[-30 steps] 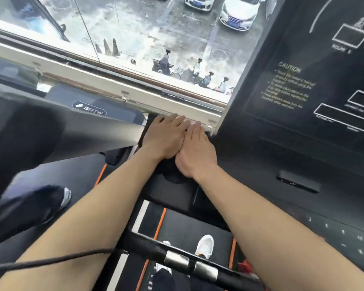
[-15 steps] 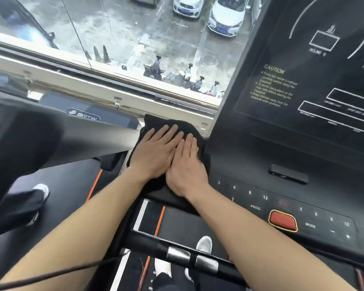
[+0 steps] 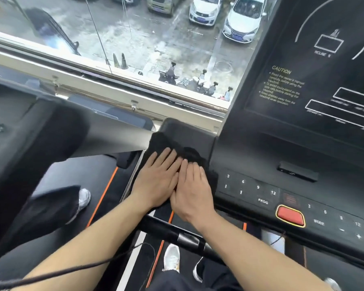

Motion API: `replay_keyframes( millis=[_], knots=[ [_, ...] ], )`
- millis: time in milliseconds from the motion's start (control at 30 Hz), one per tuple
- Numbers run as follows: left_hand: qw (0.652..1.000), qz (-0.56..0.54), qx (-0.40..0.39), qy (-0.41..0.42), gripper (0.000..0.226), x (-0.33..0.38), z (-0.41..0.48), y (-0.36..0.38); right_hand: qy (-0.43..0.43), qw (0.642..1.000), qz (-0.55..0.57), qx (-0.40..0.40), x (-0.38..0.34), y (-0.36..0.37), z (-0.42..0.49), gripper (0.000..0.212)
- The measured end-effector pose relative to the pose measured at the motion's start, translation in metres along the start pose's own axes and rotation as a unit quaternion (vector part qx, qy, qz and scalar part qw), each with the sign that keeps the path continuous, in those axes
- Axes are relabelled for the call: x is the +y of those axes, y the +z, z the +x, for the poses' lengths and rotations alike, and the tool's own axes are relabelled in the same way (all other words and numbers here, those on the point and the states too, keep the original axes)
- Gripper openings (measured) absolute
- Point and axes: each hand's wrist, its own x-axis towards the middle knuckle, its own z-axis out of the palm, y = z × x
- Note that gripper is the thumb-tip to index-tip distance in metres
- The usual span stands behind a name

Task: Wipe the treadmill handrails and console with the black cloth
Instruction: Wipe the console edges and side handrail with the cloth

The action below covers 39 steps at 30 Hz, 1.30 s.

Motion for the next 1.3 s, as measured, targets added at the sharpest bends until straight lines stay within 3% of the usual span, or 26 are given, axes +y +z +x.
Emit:
replay_keyframes(
  millis=[133,300,433,533,700,800,900,1000,1100,1200,1300],
  knots=[
    [1.000,0.020,0.003,0.002,0.054,0.000,-0.005,0.001,-0.033,0.999,-0.032,-0.004,0.003,-0.007,-0.002,0.064],
    [0.997,0.027,-0.018,0.065,0.057,-0.015,0.029,-0.008,-0.061,0.996,-0.043,-0.053,0.016,-0.013,0.026,0.084],
    [0.994,0.036,-0.028,0.104,0.058,-0.022,0.045,-0.013,-0.052,0.996,-0.048,-0.045,0.017,-0.010,0.035,0.078],
    [0.997,0.023,0.001,0.075,0.054,-0.016,0.030,-0.008,-0.087,0.995,-0.038,-0.040,0.021,-0.014,0.032,0.073],
    [0.993,-0.061,0.099,0.001,0.049,0.008,-0.016,0.000,-0.214,0.969,-0.036,-0.118,0.043,-0.036,0.045,0.072],
    [0.985,-0.090,0.146,-0.004,0.045,0.021,-0.026,0.000,-0.249,0.959,-0.026,-0.133,0.057,-0.045,0.045,0.058],
    [0.982,-0.101,0.161,0.010,0.042,0.032,-0.023,0.003,-0.271,0.949,-0.118,-0.109,0.068,-0.055,0.039,0.043],
    [0.981,-0.122,0.150,0.032,0.032,0.035,-0.005,0.007,-0.255,0.938,-0.221,-0.086,0.054,-0.059,0.032,0.051],
    [0.983,-0.080,0.113,0.120,0.033,0.011,0.014,0.003,-0.187,0.939,-0.268,-0.110,0.039,-0.051,0.029,0.065],
    [0.976,0.020,0.069,0.207,0.042,-0.016,0.027,-0.012,-0.143,0.965,-0.186,-0.118,0.041,-0.044,0.035,0.076],
    [0.969,0.081,0.060,0.224,0.040,-0.025,0.032,-0.020,-0.161,0.975,-0.113,-0.106,0.047,-0.035,0.043,0.077]
  ],
)
